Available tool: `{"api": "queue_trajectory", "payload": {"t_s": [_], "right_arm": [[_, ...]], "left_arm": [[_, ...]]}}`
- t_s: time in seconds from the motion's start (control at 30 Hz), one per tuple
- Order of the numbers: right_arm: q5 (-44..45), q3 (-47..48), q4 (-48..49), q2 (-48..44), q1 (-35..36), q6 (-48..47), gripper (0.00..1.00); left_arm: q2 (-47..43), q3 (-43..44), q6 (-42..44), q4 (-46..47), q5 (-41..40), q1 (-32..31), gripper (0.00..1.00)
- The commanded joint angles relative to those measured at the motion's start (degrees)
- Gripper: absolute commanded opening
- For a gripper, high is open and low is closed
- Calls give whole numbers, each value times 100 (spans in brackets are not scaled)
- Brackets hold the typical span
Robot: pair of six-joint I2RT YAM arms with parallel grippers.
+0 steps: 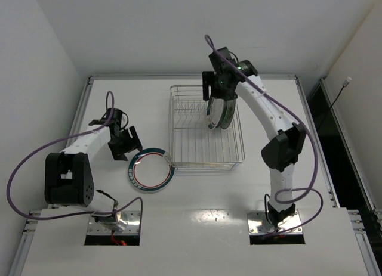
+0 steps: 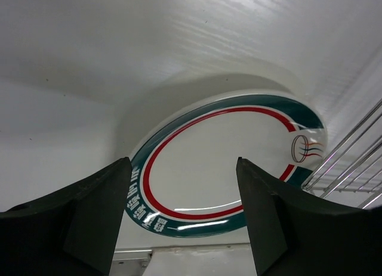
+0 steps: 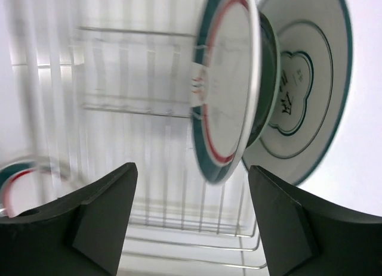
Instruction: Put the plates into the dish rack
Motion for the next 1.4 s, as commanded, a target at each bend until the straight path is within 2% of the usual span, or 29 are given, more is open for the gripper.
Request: {"api": "queue_trajectory", "payload": {"t_s": [0.0, 0.2, 0.3, 0.53, 0.57, 0.73, 0.93, 1.07, 1.23, 1.37], "right_arm": [[-717, 120, 433, -803, -44, -215, 73], [-1115, -354, 538, -1375, -97, -374, 75], [-1167, -645, 600, -1481, -158, -374, 75], [-1344, -602, 671, -1622, -325, -489, 75], [-1344, -523, 601, -1622, -325, -489, 76], [-1404, -470, 548, -1622, -448, -541, 76], [-1519, -470, 486, -1674, -615, -541, 76], [-1642, -470, 433, -1674, -668, -541, 76], [-1914, -557, 433, -1674, -721, -541, 76], [-2887, -864, 749, -1727, -773, -541, 76]], "left_arm": [[-178, -98, 259, 140, 150, 189, 68], [-178, -458, 259, 140, 334, 593, 64], [-117, -459, 311, 140, 404, 594, 62], [770, -459, 549, 306, 790, 655, 58], [823, -519, 636, 429, 896, 656, 54], [1131, -573, 829, 658, 1503, 822, 24], [1412, -573, 935, 887, 1872, 875, 1], [1272, -625, 935, 1010, 1952, 875, 0], [631, -626, 567, 1124, 1812, 1077, 0], [243, -293, 355, 914, 1670, 1428, 0]]}}
